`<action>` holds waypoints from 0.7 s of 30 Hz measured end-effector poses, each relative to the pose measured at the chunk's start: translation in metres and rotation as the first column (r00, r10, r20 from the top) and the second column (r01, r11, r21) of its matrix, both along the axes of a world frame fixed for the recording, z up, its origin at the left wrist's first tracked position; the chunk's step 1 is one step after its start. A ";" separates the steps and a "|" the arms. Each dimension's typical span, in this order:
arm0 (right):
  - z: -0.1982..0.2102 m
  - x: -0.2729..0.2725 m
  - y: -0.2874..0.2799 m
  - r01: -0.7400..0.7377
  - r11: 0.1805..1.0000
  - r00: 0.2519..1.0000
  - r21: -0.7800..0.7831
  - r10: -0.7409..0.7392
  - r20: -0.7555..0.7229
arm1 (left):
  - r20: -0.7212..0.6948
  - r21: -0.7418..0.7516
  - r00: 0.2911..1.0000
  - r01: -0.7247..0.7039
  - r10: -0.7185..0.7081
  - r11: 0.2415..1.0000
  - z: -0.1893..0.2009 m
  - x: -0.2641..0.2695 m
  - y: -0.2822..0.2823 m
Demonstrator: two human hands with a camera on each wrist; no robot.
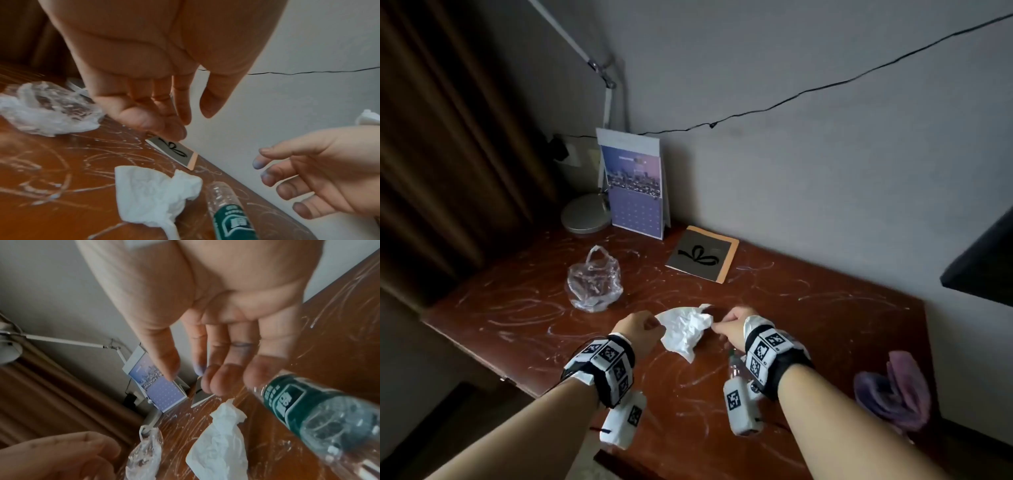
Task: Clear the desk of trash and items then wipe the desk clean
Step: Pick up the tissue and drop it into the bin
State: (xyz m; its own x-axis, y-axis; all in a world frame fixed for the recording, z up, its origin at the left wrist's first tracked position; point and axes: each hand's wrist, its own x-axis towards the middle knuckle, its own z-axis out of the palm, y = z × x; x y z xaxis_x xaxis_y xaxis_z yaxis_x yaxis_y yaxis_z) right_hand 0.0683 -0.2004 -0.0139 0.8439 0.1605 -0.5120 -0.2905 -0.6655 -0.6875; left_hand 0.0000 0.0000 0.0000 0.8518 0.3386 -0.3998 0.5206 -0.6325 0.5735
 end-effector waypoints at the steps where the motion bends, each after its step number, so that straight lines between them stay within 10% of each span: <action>1: -0.004 0.003 0.005 -0.025 0.999 1.000 -0.022 0.024 -0.020 | -0.004 0.019 1.000 0.001 -0.001 1.000 -0.004 0.000 0.006; 12: -0.027 0.035 0.056 -0.123 0.889 0.992 -0.441 0.095 -0.086 | -0.111 -0.067 0.992 0.048 -0.055 0.997 -0.032 0.027 0.054; 21: -0.054 0.048 0.070 -0.073 0.920 0.994 -0.386 0.033 -0.108 | -0.160 -0.119 0.973 0.148 -0.166 0.982 -0.056 0.052 0.084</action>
State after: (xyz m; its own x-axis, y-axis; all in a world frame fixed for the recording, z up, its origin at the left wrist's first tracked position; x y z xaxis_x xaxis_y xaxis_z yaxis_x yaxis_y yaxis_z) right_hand 0.1168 -0.1301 -0.0674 0.7822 -0.0252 -0.6225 -0.3002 -0.8907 -0.3412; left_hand 0.0516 0.0835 -0.0563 0.8081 0.1540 -0.5685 0.5143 -0.6549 0.5537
